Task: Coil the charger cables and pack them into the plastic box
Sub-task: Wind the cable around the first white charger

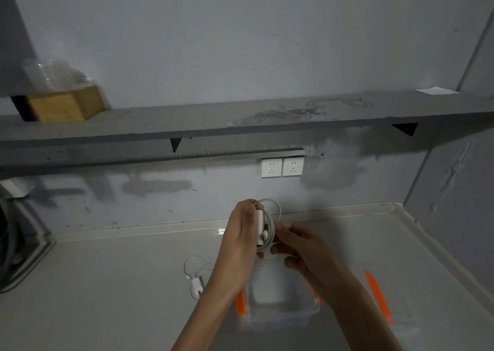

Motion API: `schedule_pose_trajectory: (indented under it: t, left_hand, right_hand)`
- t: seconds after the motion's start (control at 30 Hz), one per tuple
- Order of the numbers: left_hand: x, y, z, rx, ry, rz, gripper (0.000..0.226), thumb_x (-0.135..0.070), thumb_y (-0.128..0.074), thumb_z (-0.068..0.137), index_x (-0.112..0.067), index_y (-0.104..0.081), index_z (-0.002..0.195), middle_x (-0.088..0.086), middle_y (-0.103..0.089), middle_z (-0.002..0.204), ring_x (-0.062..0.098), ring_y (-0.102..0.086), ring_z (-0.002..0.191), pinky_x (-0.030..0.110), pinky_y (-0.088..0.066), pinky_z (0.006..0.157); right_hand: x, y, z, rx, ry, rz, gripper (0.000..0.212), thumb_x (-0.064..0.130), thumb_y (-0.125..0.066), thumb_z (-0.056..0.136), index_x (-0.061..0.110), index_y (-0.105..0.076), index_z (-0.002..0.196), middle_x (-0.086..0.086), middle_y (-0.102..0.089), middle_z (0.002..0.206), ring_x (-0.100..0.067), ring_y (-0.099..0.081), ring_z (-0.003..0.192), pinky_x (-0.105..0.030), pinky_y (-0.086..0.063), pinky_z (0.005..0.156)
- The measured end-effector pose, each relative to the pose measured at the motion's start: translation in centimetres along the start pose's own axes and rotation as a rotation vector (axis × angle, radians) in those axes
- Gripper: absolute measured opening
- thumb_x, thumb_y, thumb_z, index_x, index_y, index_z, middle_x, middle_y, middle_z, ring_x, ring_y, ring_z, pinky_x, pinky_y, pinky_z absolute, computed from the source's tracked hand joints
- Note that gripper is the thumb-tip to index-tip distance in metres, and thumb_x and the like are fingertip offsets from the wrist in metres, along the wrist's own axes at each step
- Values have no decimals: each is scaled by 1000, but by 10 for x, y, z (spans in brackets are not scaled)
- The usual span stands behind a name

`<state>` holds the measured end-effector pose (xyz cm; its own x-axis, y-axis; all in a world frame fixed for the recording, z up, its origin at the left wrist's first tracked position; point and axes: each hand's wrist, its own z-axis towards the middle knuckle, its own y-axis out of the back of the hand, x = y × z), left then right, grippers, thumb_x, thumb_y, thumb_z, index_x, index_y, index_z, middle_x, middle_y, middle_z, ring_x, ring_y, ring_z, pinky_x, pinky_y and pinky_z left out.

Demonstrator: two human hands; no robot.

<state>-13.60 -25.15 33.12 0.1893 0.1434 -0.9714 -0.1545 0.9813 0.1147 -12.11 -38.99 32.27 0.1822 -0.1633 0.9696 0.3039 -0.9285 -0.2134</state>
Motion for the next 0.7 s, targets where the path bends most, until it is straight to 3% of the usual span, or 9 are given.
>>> schedule_pose_trajectory:
  t: [0.1, 0.2, 0.33, 0.47, 0.6, 0.67, 0.7]
  left_hand:
    - [7, -1, 1, -28, -30, 70, 30, -52, -25, 98, -41, -53, 97, 5, -61, 101, 15, -63, 87, 26, -53, 73]
    - [7, -4, 0, -35, -98, 99, 21, -51, -28, 97, -58, -47, 100, -7, -54, 112, 5, -60, 98, 24, -51, 81]
    - [7, -6, 1, -59, -204, 153, 20, -44, -30, 100, -51, -46, 110, -18, -47, 116, -3, -54, 109, 21, -49, 89]
    - [4, -1, 8, -125, -203, 156, 23, -44, -29, 100, -46, -46, 116, -19, -47, 119, -8, -50, 111, 11, -44, 88]
    - [4, 7, 16, -211, -60, -9, 30, -47, -28, 100, -39, -53, 113, -8, -59, 102, 10, -56, 88, 25, -46, 73]
    - [3, 5, 14, -211, 31, -157, 28, -43, -33, 101, -37, -58, 109, -8, -61, 93, 11, -56, 81, 27, -48, 67]
    - [3, 3, 13, -209, 95, -263, 27, -40, -36, 102, -34, -60, 109, -6, -62, 94, 14, -57, 84, 34, -51, 71]
  right_hand:
    - [0, -3, -3, -88, -17, 9, 31, 39, -62, 86, 12, -74, 96, -8, -70, 91, -17, -64, 75, -24, -45, 53]
    - [-1, -11, -3, -22, -22, 77, 26, 37, -63, 84, 20, -75, 99, -7, -70, 91, -18, -67, 77, -27, -53, 61]
    - [-1, -13, 0, 52, -11, 158, 31, 17, -62, 90, 25, -65, 121, -20, -71, 109, -31, -69, 101, -38, -54, 93]
    - [-1, -11, -2, 96, -28, 233, 37, 6, -64, 87, 20, -64, 121, -14, -68, 87, -20, -66, 80, -29, -56, 82]
    - [-9, -14, -12, -28, 99, -42, 33, 4, -65, 86, 21, -63, 114, -2, -67, 69, -12, -64, 66, -23, -53, 69]
    - [-13, -15, -14, -109, 177, -208, 31, 9, -67, 86, 28, -62, 110, 0, -67, 69, -12, -65, 66, -29, -53, 69]
    - [-15, -16, -14, -162, 214, -305, 30, 18, -68, 85, 34, -60, 108, 2, -67, 71, -13, -66, 67, -34, -54, 72]
